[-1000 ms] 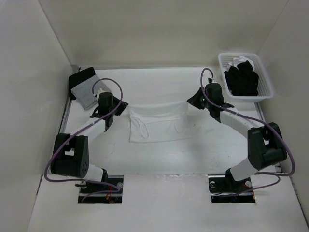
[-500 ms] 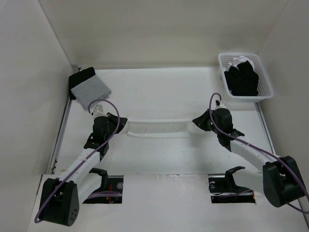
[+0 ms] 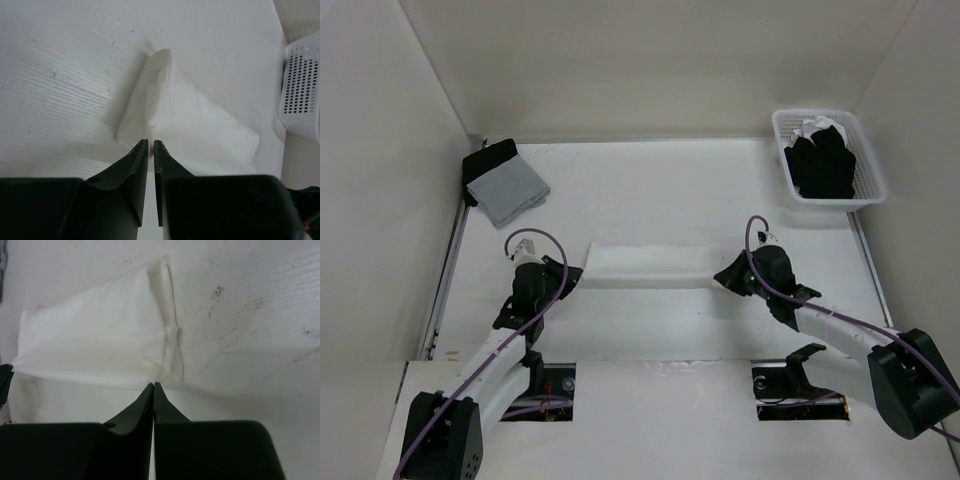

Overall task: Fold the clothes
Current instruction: Fold the tank top

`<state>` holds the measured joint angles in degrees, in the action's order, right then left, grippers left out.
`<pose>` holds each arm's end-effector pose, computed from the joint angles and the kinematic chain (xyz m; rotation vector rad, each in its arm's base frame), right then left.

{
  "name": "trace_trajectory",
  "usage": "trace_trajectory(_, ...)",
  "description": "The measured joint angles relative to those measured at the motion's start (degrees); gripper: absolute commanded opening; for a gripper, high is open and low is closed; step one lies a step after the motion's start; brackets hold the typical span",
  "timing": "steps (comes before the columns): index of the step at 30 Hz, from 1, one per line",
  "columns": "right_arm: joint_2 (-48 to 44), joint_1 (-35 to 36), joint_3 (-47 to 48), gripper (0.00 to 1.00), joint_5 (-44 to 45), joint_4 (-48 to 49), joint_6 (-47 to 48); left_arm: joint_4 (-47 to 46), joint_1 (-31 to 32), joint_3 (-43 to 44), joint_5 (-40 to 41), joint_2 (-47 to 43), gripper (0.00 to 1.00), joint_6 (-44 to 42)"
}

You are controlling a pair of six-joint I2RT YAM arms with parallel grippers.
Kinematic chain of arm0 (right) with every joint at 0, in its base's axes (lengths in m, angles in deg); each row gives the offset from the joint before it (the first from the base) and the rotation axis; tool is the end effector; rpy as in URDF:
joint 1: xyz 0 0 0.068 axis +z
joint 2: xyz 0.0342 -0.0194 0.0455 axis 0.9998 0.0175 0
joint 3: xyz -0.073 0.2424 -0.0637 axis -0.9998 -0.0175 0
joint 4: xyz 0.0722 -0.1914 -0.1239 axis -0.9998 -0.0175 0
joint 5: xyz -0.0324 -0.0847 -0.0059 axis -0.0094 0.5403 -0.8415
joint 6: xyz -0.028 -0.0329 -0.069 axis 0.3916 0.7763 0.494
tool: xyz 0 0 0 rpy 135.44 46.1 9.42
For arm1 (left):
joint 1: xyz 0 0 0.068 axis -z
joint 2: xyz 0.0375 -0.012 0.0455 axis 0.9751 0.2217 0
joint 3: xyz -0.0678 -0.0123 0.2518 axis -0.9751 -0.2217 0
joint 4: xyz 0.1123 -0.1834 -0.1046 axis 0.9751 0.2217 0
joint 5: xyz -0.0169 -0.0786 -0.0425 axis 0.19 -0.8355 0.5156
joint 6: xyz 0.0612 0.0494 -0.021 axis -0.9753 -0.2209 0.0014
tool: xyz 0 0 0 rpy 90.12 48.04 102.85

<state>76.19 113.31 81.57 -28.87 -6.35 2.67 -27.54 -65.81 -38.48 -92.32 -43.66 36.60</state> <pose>0.2011 0.0977 0.1495 0.3736 2.2363 0.7786 0.1818 -0.0397 0.1439 -0.7352 1.9808 -0.7434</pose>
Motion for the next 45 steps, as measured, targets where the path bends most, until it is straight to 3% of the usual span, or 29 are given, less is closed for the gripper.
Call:
trace_trajectory(2, 0.04, 0.68, -0.68, 0.20, 0.35, -0.44, -0.79, 0.17, 0.04, -0.57, -0.02, -0.22, 0.20, -0.26)
trace_trajectory(6, 0.09, 1.29, -0.87, 0.40, 0.83, -1.49, -1.33, 1.64, -0.90, -1.84, -0.24, -1.46, 0.22, -0.28)
trace_trajectory(11, 2.47, 0.76, 0.15, 0.49, 1.09, -1.01, -0.81, 3.30, -1.79, -1.05, -0.17, -3.45, 0.22, -0.39)
trace_trajectory(15, 11.78, 0.00, 3.89, 0.52, 0.31, 1.97, -0.35, 2.67, 2.38, 2.71, 0.37, 0.37, 0.21, -0.52)
trace_trajectory(17, 17.00, -0.37, 5.88, 0.51, -0.96, 5.42, -0.59, 1.16, 5.01, 4.76, 0.44, 3.37, 0.21, -0.52)
trace_trajectory(21, 22.56, -0.44, 7.58, 0.33, -2.45, 10.78, -1.97, -2.25, 8.55, 6.47, 0.42, 7.28, 0.21, -0.46)
trace_trajectory(24, 24.04, -0.70, 7.50, 0.14, -3.02, 12.26, -3.39, -3.32, 9.14, 6.47, 0.46, 7.78, 0.21, -0.39)
trace_trajectory(26, 24.20, -1.03, 6.95, 0.09, -2.99, 12.79, -4.28, -3.85, 9.29, 6.51, 0.48, 7.76, 0.21, -0.37)
trace_trajectory(31, 18.45, -4.09, 3.85, 0.06, -2.32, 11.98, -5.25, -4.31, 10.38, 6.73, 0.68, 7.78, 0.21, -0.26)
trace_trajectory(37, 7.28, -5.20, 7.54, 0.07, 4.04, 1.60, -0.59, -6.73, 14.10, 7.39, 0.72, 9.97, 0.21, 0.35)
trace_trajectory(45, 9.90, 6.27, 24.94, 0.08, 15.23, -11.78, 7.19, -7.91, 16.02, 7.39, 0.72, 10.54, 0.22, 1.64)
